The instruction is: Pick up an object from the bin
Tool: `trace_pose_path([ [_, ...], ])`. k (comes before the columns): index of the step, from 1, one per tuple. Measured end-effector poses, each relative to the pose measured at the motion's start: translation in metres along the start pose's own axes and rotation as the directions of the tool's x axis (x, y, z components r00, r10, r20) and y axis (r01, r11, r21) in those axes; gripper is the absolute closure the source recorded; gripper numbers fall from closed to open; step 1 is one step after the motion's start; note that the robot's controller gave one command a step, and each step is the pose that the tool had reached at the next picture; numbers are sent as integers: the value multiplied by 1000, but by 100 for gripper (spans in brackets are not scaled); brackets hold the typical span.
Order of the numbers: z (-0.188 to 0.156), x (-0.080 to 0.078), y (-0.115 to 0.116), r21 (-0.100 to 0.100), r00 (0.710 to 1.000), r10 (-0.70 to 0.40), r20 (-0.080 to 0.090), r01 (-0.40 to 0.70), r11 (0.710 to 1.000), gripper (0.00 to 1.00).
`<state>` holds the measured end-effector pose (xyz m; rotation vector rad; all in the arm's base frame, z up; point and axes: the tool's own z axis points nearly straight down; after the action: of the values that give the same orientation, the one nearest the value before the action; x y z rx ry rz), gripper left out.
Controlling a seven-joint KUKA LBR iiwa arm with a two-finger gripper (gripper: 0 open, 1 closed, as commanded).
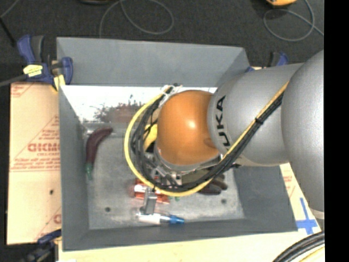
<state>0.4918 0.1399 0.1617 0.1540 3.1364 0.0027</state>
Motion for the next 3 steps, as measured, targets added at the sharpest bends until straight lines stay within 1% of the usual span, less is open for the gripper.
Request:
trace_pose_path([
  [1, 13, -16, -27, -2, 993, 118, 3, -118, 993, 0],
  [2, 36, -5, -42, -1, 986, 168, 3, -168, 986, 0],
  [3, 68, -32, -57, -4, 965, 263, 4, -263, 965, 100],
])
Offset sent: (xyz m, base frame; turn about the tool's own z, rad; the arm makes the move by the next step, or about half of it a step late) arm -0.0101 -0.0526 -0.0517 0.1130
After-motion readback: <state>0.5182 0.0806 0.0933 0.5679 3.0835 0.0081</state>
